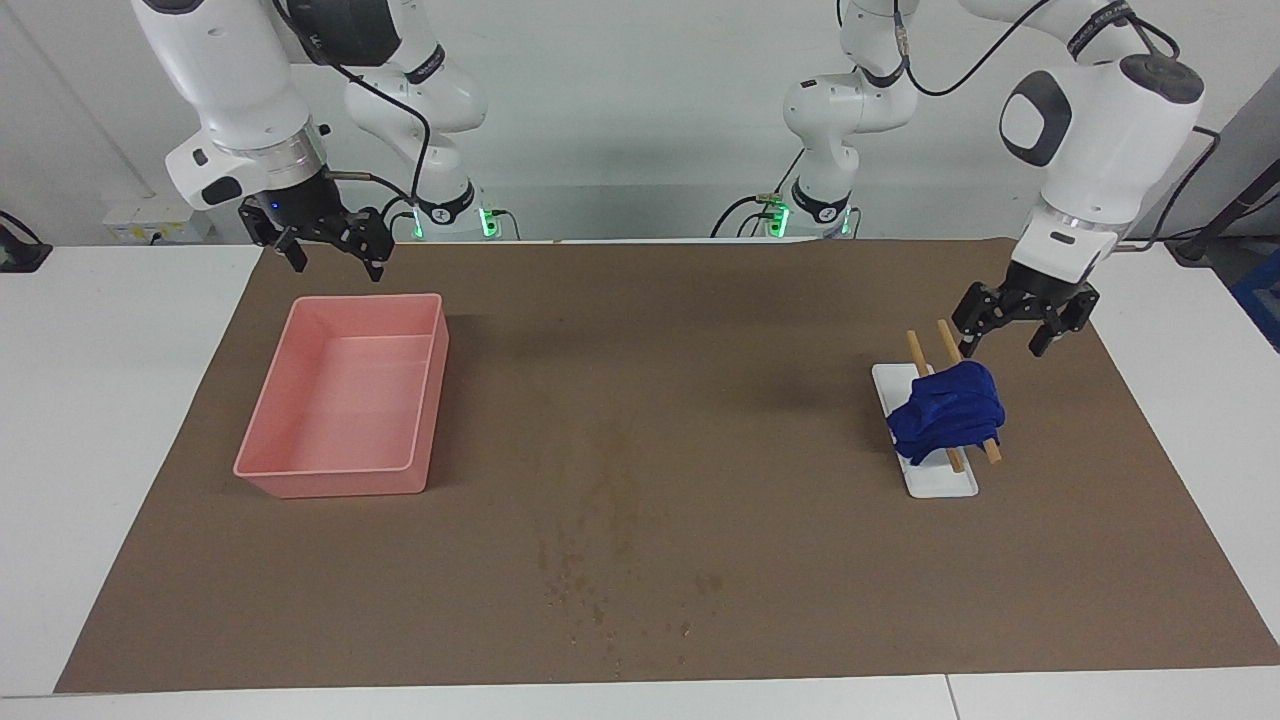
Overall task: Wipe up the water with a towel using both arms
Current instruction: 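Reach the left gripper to the blue towel and grasp it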
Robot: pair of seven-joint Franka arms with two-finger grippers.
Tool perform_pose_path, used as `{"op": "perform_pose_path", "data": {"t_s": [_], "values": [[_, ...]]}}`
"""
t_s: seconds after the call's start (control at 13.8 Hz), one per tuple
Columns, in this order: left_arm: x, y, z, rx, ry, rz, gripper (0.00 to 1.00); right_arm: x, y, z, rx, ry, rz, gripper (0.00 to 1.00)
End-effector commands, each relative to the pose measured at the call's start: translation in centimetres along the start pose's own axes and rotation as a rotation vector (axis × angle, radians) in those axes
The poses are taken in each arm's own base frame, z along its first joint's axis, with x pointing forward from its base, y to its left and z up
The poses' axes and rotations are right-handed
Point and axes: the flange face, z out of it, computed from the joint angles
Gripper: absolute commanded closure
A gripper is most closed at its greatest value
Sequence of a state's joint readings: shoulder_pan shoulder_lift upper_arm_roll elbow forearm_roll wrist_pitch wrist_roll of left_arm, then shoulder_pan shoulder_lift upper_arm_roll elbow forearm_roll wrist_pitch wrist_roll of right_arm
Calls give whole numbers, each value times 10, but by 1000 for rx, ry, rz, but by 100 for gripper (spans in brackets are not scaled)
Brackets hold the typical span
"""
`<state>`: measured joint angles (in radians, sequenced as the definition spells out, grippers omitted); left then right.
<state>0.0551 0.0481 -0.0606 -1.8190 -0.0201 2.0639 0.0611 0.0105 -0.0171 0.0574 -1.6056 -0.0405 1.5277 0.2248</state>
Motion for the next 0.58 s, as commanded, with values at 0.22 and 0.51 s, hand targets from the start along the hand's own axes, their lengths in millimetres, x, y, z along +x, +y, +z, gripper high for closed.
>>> {"op": "perform_pose_path", "data": {"t_s": [0.22,0.51], "values": [[-12,-26,64,4,56,-119,0,-7,3,0,24,-9,-12,0],[-28,-24,85,5,54,-133,0,-7,3,0,24,-9,-12,0]]}}
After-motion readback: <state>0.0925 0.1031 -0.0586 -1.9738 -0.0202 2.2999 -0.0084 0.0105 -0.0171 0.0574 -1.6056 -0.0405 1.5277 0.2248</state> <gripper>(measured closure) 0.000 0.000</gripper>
